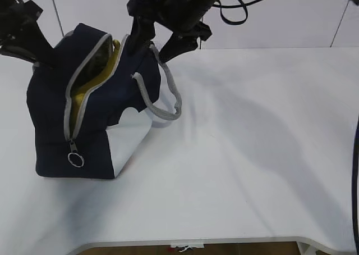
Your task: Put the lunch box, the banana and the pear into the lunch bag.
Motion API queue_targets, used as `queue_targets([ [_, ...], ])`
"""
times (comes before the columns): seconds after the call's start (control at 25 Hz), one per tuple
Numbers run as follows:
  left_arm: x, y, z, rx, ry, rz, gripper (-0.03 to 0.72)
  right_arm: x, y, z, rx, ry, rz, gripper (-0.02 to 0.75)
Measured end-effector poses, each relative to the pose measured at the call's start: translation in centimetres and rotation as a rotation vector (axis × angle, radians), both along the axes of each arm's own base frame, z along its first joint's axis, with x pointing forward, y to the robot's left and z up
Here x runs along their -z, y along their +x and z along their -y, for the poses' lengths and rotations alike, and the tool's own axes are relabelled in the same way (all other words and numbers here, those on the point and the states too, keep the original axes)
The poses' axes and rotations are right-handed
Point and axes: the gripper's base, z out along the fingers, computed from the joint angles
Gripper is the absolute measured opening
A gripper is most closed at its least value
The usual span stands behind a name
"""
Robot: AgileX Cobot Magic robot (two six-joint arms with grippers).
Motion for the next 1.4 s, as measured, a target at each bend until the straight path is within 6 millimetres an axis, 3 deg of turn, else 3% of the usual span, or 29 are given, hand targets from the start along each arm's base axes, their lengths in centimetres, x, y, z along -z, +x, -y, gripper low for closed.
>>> queue_targets([
  [0.2,0.0,0.0,0.0,0.000,0.000,0.000,0.001,2.1,0.3,-0.8,0.009,-0.014,-0.056,0.580],
  [0.28,0.0,0.0,0.0,0.000,0.000,0.000,0.001,2.5,0.4,-0.9,0.017,-0.015,-0.068,0.544],
  [0.4,0.0,0.0,0.0,0.000,0.000,0.000,0.001,2.6,0.4,-0.9,0.020,-0.015,-0.070,0.360],
  [0.52,0.0,0.0,0.0,0.000,0.000,0.000,0.001,2.6,0.4,-0.9,0.023,-0.016,-0.071,0.126],
  [0.6,0.0,0.0,0.0,0.000,-0.002,0.000,0.001,2.6,0.4,-0.9,0.021,-0.018,-0.069,0.053],
  [0.8,-0.4,0.0,0.5,-0.011,-0.071,-0.002,0.001,2.4,0.4,-0.8,0.008,-0.026,-0.052,0.016],
  [0.92,-0.7,0.0,1.3,-0.009,-0.128,-0.004,0.001,0.9,0.0,-0.2,0.000,-0.059,0.004,0.014],
  [1.24,-1.4,-0.9,6.8,0.052,-0.256,-0.027,0.001,-4.2,-1.8,2.4,0.011,-0.222,0.191,0.014],
  [1.4,-1.5,-1.2,9.9,0.060,-0.290,0.017,0.001,-4.9,-2.9,4.0,0.022,-0.316,0.208,0.014],
])
